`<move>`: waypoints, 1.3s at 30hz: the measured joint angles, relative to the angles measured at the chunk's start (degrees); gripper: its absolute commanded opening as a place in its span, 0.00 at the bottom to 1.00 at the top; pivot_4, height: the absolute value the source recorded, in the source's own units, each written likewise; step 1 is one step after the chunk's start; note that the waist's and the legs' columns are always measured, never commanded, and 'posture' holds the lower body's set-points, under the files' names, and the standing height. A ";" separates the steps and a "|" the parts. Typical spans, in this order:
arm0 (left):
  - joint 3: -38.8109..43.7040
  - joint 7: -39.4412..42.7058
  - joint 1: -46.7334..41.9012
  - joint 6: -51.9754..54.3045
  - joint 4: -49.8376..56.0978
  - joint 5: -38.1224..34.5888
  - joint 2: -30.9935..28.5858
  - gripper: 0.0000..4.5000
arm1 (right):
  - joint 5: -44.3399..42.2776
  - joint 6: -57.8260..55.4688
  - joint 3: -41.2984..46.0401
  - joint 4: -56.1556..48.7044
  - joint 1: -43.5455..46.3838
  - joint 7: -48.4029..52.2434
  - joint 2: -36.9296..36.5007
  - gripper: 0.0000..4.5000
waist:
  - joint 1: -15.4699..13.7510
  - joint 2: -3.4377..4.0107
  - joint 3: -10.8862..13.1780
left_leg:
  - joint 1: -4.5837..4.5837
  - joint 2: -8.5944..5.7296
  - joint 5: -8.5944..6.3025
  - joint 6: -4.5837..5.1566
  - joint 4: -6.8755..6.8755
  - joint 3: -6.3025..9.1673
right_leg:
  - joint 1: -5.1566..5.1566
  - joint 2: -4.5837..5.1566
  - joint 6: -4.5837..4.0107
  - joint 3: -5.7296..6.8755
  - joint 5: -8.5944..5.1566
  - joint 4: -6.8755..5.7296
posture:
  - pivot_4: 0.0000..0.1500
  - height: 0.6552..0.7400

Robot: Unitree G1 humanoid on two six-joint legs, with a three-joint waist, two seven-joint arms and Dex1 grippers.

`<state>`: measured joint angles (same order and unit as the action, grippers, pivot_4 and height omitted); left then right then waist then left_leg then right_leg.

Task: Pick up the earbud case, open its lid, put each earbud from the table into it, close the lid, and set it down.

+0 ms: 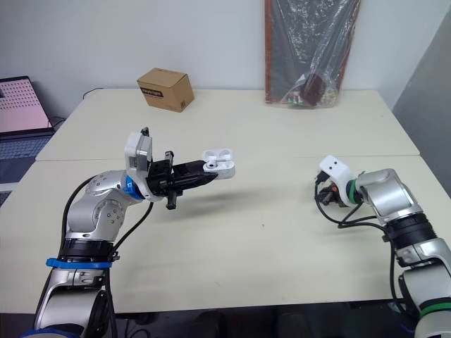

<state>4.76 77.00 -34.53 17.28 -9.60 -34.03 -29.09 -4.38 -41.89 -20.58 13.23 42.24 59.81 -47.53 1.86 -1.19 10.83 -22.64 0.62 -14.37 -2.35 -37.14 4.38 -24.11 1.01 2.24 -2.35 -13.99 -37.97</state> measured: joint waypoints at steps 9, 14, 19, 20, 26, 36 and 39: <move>-0.06 -0.01 -0.07 -0.12 0.01 0.01 0.83 0.17 | 6.17 11.95 -8.51 -9.28 -1.58 14.69 -6.08 0.09 | 0.02 0.00 0.00 | 0.02 0.00 0.00 -0.01 -0.04 -0.01 | 0.01 0.01 0.01 -0.01 0.00 -0.02 | 1.00 1.00; -0.06 -0.08 0.00 -0.12 0.12 0.01 1.00 0.17 | 8.98 14.71 -8.87 -8.92 -1.37 16.43 -5.73 0.09 | 0.00 0.00 0.00 | 0.05 0.00 0.01 -0.01 -0.09 -0.01 | 0.04 0.01 0.00 -0.01 0.00 -0.02 | 1.00 1.00; -0.05 -0.18 0.08 -0.12 0.62 0.01 1.01 0.17 | 10.51 15.44 -8.67 -7.93 -1.02 17.05 -4.87 0.17 | -0.01 -0.01 -0.01 | 0.06 0.00 0.01 -0.01 -0.24 0.00 | 0.11 0.01 0.02 -0.01 0.01 -0.05 | 1.00 1.00; -0.05 -0.21 0.08 -0.12 0.73 0.01 1.01 0.17 | 10.72 15.42 -8.68 -7.94 -1.03 17.19 -4.84 0.25 | -0.01 -0.01 -0.01 | 0.06 0.00 0.01 -0.01 -0.29 0.00 | 0.13 0.01 0.03 -0.01 0.02 -0.06 | 1.00 1.00; -0.05 -0.29 0.09 -0.11 0.80 0.01 1.10 0.17 | 15.13 11.37 -9.58 -12.07 -1.06 18.03 -5.62 0.53 | -0.11 -0.01 -0.01 | -0.02 -0.01 0.00 -0.02 -0.50 0.05 | 0.15 0.01 0.09 0.02 0.05 -0.08 | 1.00 1.00; -0.18 -0.28 0.04 -0.20 0.75 0.03 1.70 0.17 | 24.89 0.01 -17.99 -18.36 3.67 24.47 -4.25 0.53 | -0.05 -0.01 0.00 | -0.09 -0.01 0.00 -0.02 -0.70 0.05 | 0.13 0.01 0.12 0.02 0.07 -0.12 | 1.00 1.00; -0.37 -0.41 0.02 -0.25 0.74 0.07 2.32 0.17 | 28.00 -3.28 -20.99 -17.45 6.42 25.99 -1.90 0.53 | -0.03 -0.01 -0.01 | -0.09 -0.01 0.00 -0.02 -0.70 0.06 | 0.12 0.00 0.12 0.02 0.07 -0.12 | 1.00 1.00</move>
<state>4.39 76.60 -34.51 17.03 -8.86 -33.96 -26.77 23.61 -45.17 -41.57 -4.22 48.66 85.79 -49.42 1.83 -1.20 10.82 -22.73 0.62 -14.37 -2.37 -37.84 4.43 -23.99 1.01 2.36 -2.33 -13.92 -38.09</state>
